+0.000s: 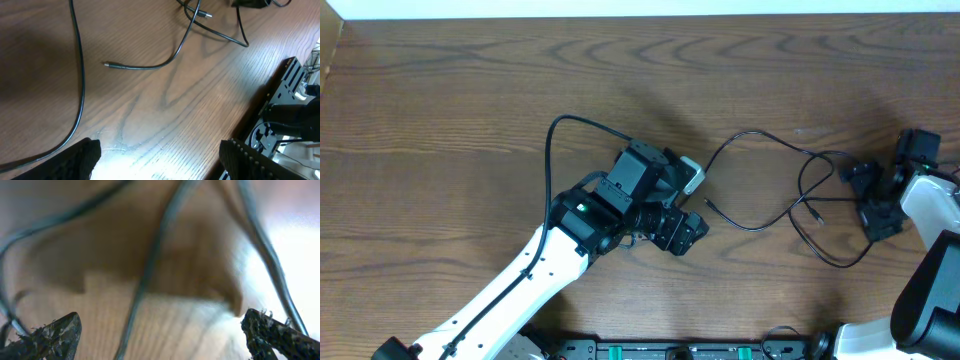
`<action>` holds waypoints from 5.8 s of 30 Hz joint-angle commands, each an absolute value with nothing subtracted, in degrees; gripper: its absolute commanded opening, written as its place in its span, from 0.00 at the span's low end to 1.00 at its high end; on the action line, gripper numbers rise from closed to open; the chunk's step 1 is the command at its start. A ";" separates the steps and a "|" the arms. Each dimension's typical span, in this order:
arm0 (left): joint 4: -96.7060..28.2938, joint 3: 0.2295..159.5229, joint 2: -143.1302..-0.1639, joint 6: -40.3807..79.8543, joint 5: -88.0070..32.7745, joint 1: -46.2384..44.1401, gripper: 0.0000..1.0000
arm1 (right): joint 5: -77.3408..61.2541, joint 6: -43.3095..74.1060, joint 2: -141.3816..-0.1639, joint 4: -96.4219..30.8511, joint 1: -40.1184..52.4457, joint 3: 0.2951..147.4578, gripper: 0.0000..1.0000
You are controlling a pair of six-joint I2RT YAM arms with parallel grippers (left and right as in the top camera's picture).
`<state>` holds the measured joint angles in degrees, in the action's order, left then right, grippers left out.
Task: Untangle cables
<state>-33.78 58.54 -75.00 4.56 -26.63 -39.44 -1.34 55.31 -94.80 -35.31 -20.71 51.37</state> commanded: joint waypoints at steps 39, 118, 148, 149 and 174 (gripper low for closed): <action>-35.99 59.48 -74.85 4.58 -25.85 -39.24 0.81 | 17.21 56.93 -90.63 -34.46 -27.73 50.50 0.99; -37.47 59.48 -74.85 4.62 -23.59 -39.24 0.82 | -24.38 27.92 -105.25 -49.65 -45.87 106.15 0.99; -47.77 59.48 -65.43 26.48 -5.89 -13.67 0.73 | -13.39 3.95 -105.25 -67.92 7.20 101.16 0.99; -48.42 59.48 -64.82 25.98 -5.72 -12.88 0.74 | -13.39 3.55 -105.25 -67.55 8.10 100.12 0.99; -53.56 59.48 -63.55 22.72 -5.78 -10.04 0.74 | -14.72 5.08 -105.27 -47.90 20.43 74.74 0.99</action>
